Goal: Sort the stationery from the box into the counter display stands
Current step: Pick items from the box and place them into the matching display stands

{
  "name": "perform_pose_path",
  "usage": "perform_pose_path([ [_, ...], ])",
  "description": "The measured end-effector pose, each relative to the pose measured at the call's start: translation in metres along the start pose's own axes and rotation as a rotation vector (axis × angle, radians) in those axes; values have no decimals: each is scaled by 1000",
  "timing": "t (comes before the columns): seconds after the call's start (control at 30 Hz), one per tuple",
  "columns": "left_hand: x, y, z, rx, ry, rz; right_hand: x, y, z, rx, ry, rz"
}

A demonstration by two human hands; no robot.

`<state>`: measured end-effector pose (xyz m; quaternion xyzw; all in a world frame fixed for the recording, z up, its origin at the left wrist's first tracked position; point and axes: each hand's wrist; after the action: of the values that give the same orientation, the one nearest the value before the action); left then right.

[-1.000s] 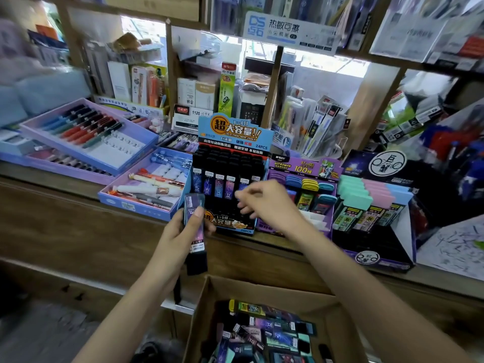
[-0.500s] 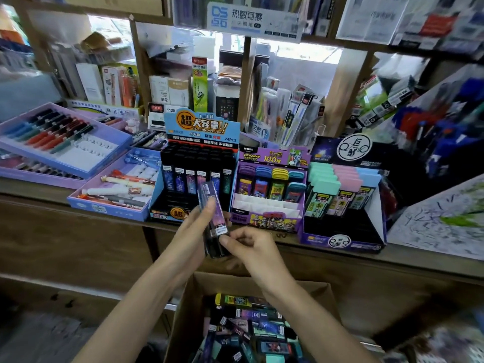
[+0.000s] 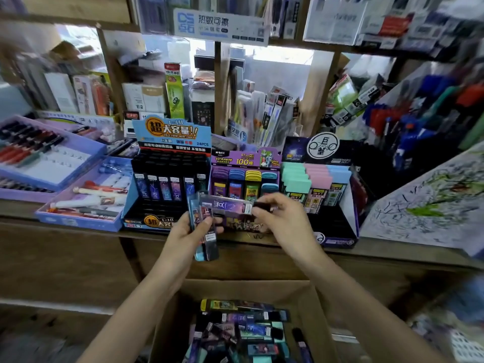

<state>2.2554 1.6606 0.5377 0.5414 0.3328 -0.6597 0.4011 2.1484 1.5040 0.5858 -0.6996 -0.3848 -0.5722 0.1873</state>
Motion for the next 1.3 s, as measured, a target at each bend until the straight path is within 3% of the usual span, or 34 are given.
perform_pose_path([
  [0.27, -6, 2, -50, -111, 25, -9, 56, 74, 27, -7, 5, -83],
  [0.47, -15, 0, -67, -102, 39, 28, 77, 103, 60, 30, -473, -346],
  [0.7, -9, 3, -73, -87, 33, 18, 58, 101, 89, 136, -750, -583],
  [1.03, -5, 7, -79, -79, 19, 2, 56, 110, 88, 231, -679, -479],
  [1.2, -5, 6, -78, -82, 25, 6, 46, 108, 95, 158, -646, -473],
  [1.3, -5, 6, -78, -89, 19, 5, 40, 105, 100, 113, -771, -578],
])
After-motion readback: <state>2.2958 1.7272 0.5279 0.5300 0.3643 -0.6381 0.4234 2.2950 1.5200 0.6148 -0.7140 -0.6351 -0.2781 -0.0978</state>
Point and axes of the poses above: each hand's wrist, its own y-axis towards the middle knuckle, its own z-axis out of the palm, x = y × z, and after that the axes turned 7 degrees about -x, right-handed
